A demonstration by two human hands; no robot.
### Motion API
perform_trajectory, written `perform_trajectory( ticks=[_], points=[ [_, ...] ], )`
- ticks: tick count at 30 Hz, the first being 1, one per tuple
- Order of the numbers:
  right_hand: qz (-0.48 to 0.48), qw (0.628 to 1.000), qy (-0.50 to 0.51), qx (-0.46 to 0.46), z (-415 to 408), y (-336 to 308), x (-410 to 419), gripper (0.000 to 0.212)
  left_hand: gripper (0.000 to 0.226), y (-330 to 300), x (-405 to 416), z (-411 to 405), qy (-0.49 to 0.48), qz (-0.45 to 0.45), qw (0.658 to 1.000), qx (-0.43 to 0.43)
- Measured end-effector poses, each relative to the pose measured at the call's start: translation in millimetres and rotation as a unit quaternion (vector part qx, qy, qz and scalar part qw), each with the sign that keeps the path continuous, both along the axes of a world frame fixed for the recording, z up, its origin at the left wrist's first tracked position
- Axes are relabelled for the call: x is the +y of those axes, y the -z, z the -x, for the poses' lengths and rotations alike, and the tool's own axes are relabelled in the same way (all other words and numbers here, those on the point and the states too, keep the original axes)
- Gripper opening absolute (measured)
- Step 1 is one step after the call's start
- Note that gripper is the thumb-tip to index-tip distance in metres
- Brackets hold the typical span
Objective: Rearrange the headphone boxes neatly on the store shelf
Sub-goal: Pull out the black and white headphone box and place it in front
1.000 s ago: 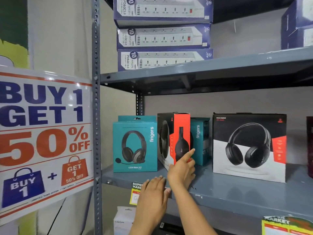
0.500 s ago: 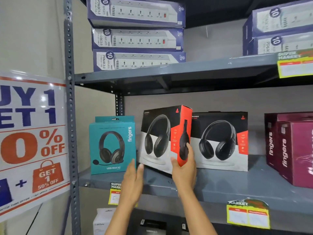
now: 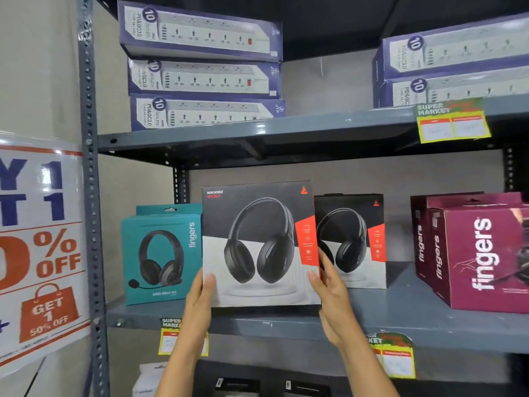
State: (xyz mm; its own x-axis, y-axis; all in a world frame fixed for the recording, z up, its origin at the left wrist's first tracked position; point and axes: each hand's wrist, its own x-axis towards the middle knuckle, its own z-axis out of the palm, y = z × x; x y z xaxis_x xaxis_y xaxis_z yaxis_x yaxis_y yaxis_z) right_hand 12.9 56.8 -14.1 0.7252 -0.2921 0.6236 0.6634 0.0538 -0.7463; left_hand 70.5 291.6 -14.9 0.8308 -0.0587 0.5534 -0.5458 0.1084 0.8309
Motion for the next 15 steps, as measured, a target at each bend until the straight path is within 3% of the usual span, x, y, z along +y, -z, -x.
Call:
perform_trajectory(
  ticks=[10,15],
  points=[
    [-0.015,1.000,-0.001,0.006,-0.4,4.7,-1.9,0.054,0.052,-3.8,-2.1,-0.8,0.005,-0.014,1.000,-0.008],
    [0.016,0.999,0.033,0.024,5.7,3.4,-4.5,0.053,0.046,-4.9,-5.9,-1.6,0.025,-0.029,0.999,-0.016]
  ],
)
